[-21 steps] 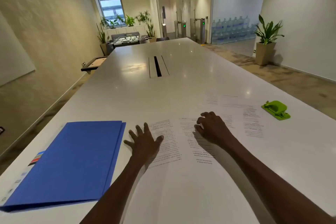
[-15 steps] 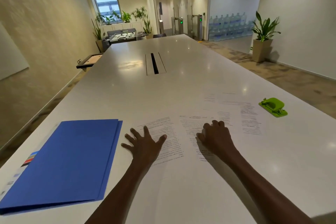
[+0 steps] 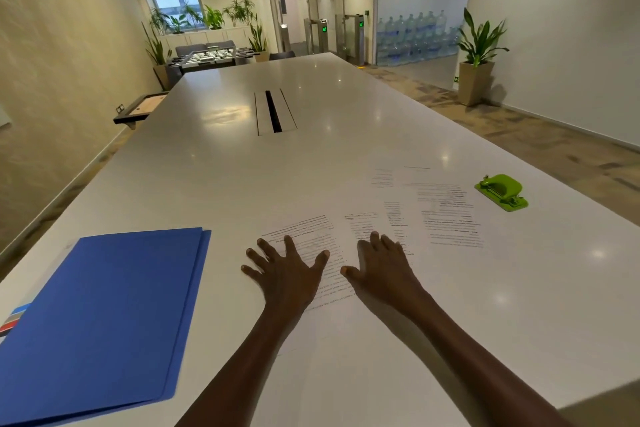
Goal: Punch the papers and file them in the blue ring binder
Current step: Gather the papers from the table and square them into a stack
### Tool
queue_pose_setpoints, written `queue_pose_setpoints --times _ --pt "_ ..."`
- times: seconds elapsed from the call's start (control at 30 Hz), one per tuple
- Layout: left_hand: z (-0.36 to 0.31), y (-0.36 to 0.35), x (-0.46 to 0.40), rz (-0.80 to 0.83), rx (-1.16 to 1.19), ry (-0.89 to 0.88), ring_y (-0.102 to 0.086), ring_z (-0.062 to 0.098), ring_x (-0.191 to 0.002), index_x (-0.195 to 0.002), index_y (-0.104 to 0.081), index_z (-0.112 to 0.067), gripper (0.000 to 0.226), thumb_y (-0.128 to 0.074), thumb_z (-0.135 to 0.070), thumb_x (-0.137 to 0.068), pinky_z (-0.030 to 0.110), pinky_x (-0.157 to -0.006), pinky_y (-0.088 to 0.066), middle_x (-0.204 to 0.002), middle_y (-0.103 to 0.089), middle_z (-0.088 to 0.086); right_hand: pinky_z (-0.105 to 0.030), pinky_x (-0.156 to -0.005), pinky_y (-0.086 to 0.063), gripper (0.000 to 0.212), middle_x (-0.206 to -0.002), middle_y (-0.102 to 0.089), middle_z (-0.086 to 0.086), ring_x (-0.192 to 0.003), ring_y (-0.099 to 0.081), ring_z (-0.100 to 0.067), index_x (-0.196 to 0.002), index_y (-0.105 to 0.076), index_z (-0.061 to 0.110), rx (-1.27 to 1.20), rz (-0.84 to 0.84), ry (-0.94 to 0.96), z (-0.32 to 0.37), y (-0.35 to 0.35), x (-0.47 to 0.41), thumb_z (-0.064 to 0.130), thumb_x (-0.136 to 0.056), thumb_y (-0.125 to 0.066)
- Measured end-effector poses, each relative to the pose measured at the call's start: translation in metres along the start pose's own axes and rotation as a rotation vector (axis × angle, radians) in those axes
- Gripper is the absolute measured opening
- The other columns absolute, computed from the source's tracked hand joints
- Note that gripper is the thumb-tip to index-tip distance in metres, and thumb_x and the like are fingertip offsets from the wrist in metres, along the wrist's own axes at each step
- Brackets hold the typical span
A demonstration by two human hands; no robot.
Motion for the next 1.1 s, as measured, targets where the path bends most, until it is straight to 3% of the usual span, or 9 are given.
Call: queue_pose_setpoints --times 0.1,0.2,0.3,0.47,0.57,0.7,0.87,1.1 --pt "-0.007 -0.003 0.0 -0.004 -0.01 -0.007 0.012 0.051 -0.143 -0.155 -0.01 -0.023 0.099 -0.014 -0.085 -0.078 0.069 -0.11 0.007 -0.158 0.005 0.029 -0.05 -0.114 -0.024 0.08 -0.155 -0.02 -0.024 -0.143 -0.017 -0.041 -0.136 -0.041 0.012 -0.041 -0.015 -0.061 0.001 0.006 0.001 0.067 -0.079 -0.053" --pt "-0.01 -0.005 0.0 -0.017 -0.032 -0.003 0.01 0.051 -0.143 -0.155 -0.01 -0.022 0.099 -0.012 -0.085 -0.078 0.069 -0.111 0.006 -0.158 0.004 0.029 -0.045 -0.101 -0.037 0.092 -0.139 -0.036 -0.026 -0.126 -0.033 -0.04 -0.131 -0.04 0.009 -0.046 -0.083 -0.194 0.0 0.019 0.004 0.071 -0.068 -0.065" --pt "-0.012 -0.007 0.0 -0.028 -0.037 -0.006 0.009 0.052 -0.143 -0.155 -0.011 -0.021 0.099 -0.011 -0.084 -0.079 0.068 -0.111 0.004 -0.158 0.004 0.03 -0.041 -0.095 -0.039 0.106 -0.13 -0.042 -0.025 -0.119 -0.04 -0.036 -0.132 -0.035 0.005 -0.02 -0.065 -0.288 -0.001 0.029 -0.001 0.072 -0.058 -0.072" --pt "-0.017 -0.008 0.0 -0.029 -0.035 -0.016 0.01 0.051 -0.143 -0.155 -0.009 -0.021 0.098 -0.009 -0.083 -0.08 0.069 -0.111 0.005 -0.158 0.005 0.03 -0.043 -0.1 -0.04 0.126 -0.134 -0.037 -0.029 -0.124 -0.037 -0.04 -0.141 -0.02 -0.004 -0.005 0.042 -0.397 -0.004 0.038 -0.022 0.062 -0.054 -0.083" --pt "-0.024 -0.008 0.001 -0.018 -0.04 -0.032 0.012 0.051 -0.143 -0.155 -0.008 -0.02 0.096 -0.009 -0.081 -0.081 0.068 -0.111 0.006 -0.158 0.006 0.029 -0.043 -0.099 -0.042 0.124 -0.134 -0.038 -0.028 -0.123 -0.039 -0.038 -0.141 -0.02 -0.006 -0.025 0.073 -0.448 -0.005 0.04 -0.031 0.052 -0.055 -0.088" --pt "-0.03 -0.01 0.0 -0.011 -0.028 -0.036 0.013 0.051 -0.143 -0.155 -0.007 -0.02 0.095 -0.01 -0.081 -0.082 0.069 -0.11 0.006 -0.158 0.008 0.028 -0.044 -0.094 -0.044 0.126 -0.131 -0.045 -0.021 -0.12 -0.043 -0.037 -0.133 -0.033 -0.004 -0.133 0.129 -0.421 -0.011 0.039 -0.038 0.059 -0.04 -0.089" --pt "-0.033 -0.011 0.0 -0.021 -0.032 -0.044 0.011 0.051 -0.144 -0.155 -0.008 -0.02 0.096 -0.01 -0.081 -0.081 0.068 -0.111 0.005 -0.158 0.006 0.03 -0.045 -0.102 -0.044 0.131 -0.136 -0.045 -0.024 -0.126 -0.044 -0.039 -0.142 -0.019 -0.009 -0.234 0.071 -0.405 -0.01 0.045 -0.034 0.046 -0.048 -0.092" --pt "-0.034 -0.008 0.001 -0.036 0.015 -0.039 0.008 0.05 -0.144 -0.155 -0.007 -0.016 0.097 -0.016 -0.08 -0.083 0.065 -0.113 0.004 -0.158 0.004 0.031 -0.043 -0.085 -0.053 0.095 -0.121 -0.06 -0.017 -0.108 -0.06 -0.037 -0.137 -0.026 0.005 -0.368 -0.151 -0.376 -0.014 0.054 -0.024 0.011 -0.062 -0.085"
Point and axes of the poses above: each hand's wrist, its own x-axis away from the middle knuckle, its own y-axis out of the back of the hand, z = x × y, the point moved 4 cm from there along -x, towards the middle knuckle
